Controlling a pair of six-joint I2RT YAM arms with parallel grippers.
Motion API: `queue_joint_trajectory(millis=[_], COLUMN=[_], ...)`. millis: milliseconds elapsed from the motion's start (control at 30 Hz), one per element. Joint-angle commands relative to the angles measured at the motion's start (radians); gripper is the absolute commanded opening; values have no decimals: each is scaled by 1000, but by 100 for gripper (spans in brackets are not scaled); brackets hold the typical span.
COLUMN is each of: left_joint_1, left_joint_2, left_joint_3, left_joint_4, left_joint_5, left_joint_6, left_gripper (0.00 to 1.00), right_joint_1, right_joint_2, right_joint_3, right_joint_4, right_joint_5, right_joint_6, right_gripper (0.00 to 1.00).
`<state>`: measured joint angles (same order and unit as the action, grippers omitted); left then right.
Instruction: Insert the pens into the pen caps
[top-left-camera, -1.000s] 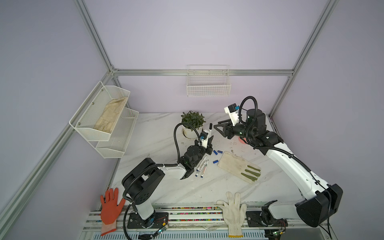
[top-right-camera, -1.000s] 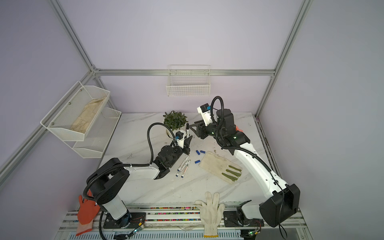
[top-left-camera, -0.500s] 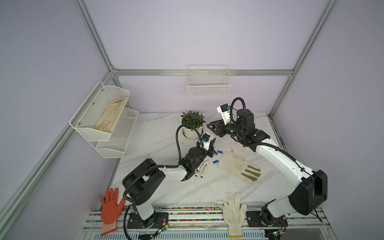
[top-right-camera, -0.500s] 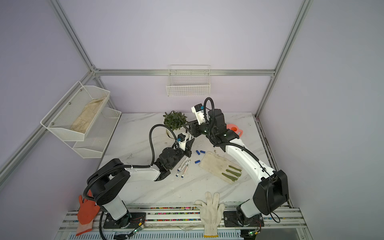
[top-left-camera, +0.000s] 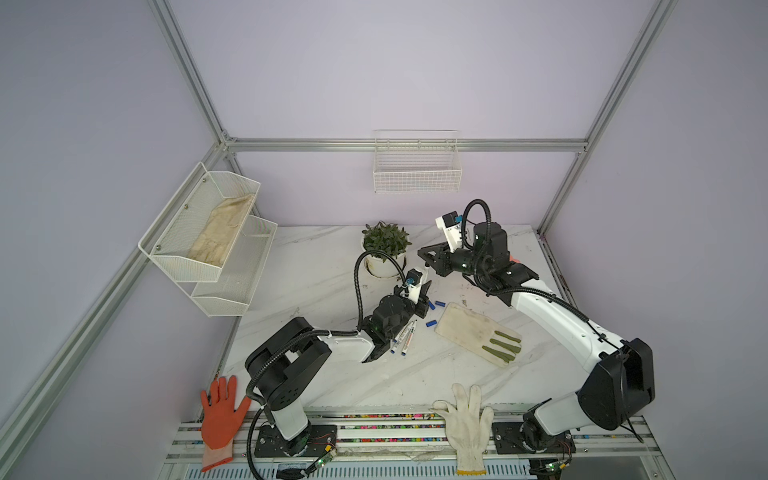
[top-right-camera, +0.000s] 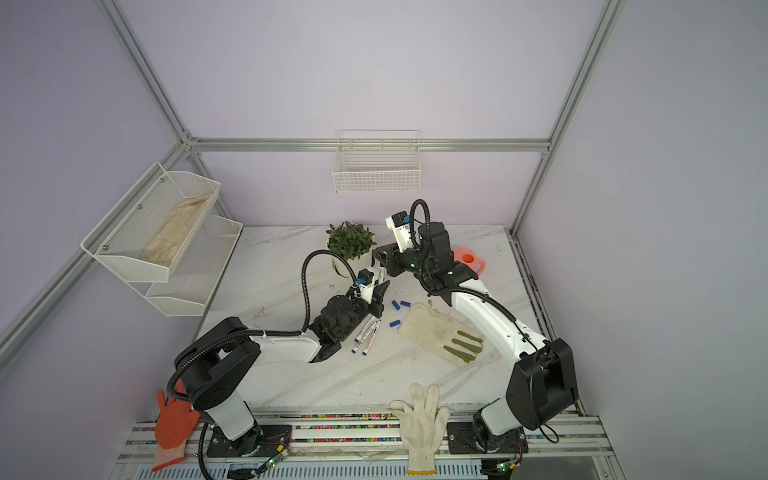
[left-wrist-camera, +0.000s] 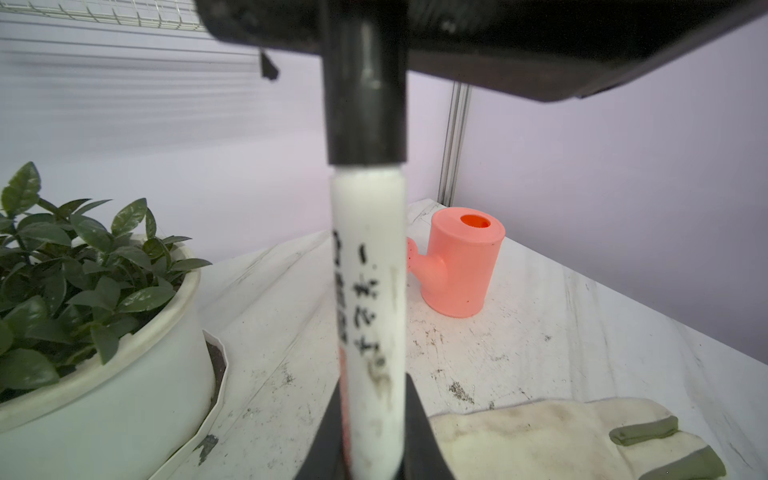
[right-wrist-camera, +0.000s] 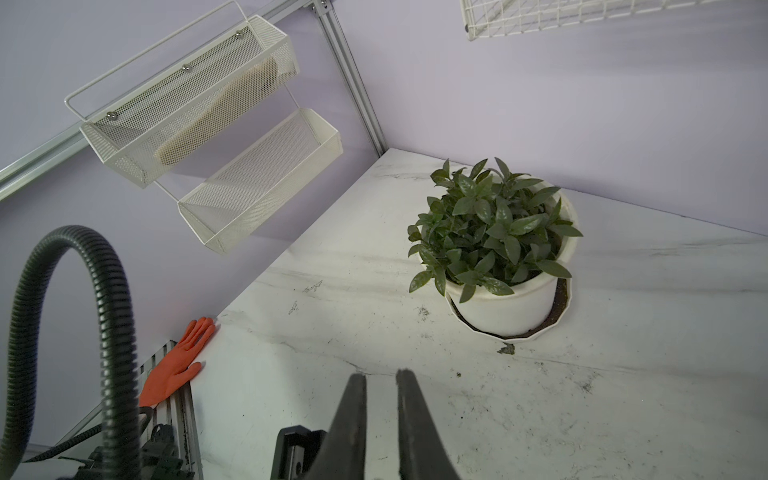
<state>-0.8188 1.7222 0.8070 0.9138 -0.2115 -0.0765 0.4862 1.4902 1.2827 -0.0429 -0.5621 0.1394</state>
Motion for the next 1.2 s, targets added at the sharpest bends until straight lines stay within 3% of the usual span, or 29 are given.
queue_joint_trajectory(millis=[0, 200, 267, 433, 633, 833, 933, 1033, 1167], left_joint_1=[39, 208, 231, 232, 245, 248, 198, 132, 120], left_joint_2=[-95, -109, -114, -156, -188, -195, -194, -194, -212], left_joint_3=[78, 113, 125, 104, 90, 164, 220, 249, 226], left_joint_4=[238, 406, 411, 353, 377, 332, 293, 302, 296], left_joint_5=[78, 371, 434, 379, 286, 104, 29, 11, 38], left_joint_6=[-70, -472, -505, -438, -370, -150, 90, 309, 245], left_gripper=[0, 0, 0, 0, 0, 0, 0, 0, 0], right_joint_1=[15, -12, -36, -59, -57, -18, 6, -5, -45], right_joint_2=[43, 49, 57, 77, 102, 133, 146, 147, 134], right_joint_3=[-54, -97, -98, -98, -120, -126, -111, -103, -107], right_joint_4=[-187, -195, -189, -207, -332, -422, -459, -453, -402], right_joint_5=[-17, -50, -99, -238, -285, -141, 16, 42, -40], right_joint_6=[-10, 8, 19, 37, -37, -81, -101, -96, -59], right_gripper=[0, 0, 0, 0, 0, 0, 0, 0, 0])
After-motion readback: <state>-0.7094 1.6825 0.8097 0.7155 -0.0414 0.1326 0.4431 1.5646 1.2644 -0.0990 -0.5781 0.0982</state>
